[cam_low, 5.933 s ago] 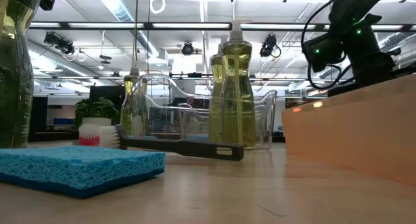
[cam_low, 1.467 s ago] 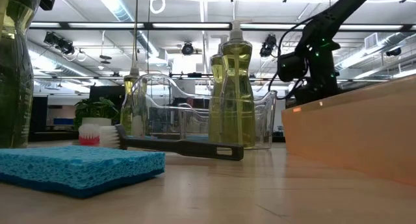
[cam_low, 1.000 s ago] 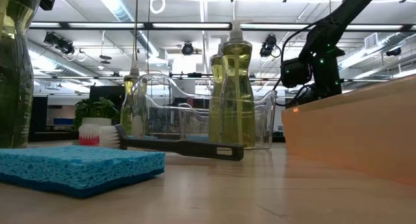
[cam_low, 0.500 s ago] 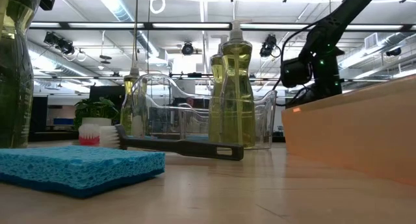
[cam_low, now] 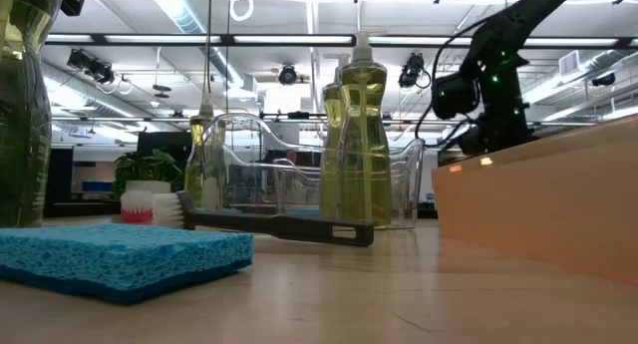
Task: Pick & Place Kitchen Sink Supplies
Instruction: Put the blue dish brush into the orange bin
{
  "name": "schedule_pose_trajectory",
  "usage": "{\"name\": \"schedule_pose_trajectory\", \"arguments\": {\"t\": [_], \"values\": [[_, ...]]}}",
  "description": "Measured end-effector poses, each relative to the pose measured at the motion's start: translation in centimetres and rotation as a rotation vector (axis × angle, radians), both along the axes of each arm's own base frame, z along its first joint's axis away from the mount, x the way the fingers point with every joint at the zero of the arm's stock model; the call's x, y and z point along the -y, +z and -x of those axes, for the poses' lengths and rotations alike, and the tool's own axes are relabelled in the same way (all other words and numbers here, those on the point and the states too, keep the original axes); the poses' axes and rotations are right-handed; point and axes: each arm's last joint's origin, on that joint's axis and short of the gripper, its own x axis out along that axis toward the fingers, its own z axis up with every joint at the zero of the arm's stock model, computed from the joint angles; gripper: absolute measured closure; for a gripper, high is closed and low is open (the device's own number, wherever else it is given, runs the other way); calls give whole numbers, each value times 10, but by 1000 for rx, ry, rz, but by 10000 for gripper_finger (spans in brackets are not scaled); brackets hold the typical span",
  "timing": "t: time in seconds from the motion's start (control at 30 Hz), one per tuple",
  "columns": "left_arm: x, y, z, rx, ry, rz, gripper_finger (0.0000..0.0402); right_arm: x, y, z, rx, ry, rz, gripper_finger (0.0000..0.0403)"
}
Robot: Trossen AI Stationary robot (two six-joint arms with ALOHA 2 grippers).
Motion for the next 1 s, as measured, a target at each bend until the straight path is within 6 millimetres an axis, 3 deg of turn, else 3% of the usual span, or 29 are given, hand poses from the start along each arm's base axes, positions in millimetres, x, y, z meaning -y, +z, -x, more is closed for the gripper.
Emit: {"name": "schedule_pose_trajectory", "arguments": {"t": [0.37, 0.5, 0.77, 1.0], "values": [[0, 0, 0, 0, 0, 0, 365, 15, 62, -17, 94, -116, 136, 403], [0, 0, 0, 0, 0, 0, 365, 18, 75, -21, 131, -115, 161, 403], [0, 0, 0, 0, 0, 0, 365, 16, 70, -25, 233, -119, 47, 395], [0, 0, 0, 0, 0, 0, 365, 15, 44, -26, 279, -85, 26, 315]]}}
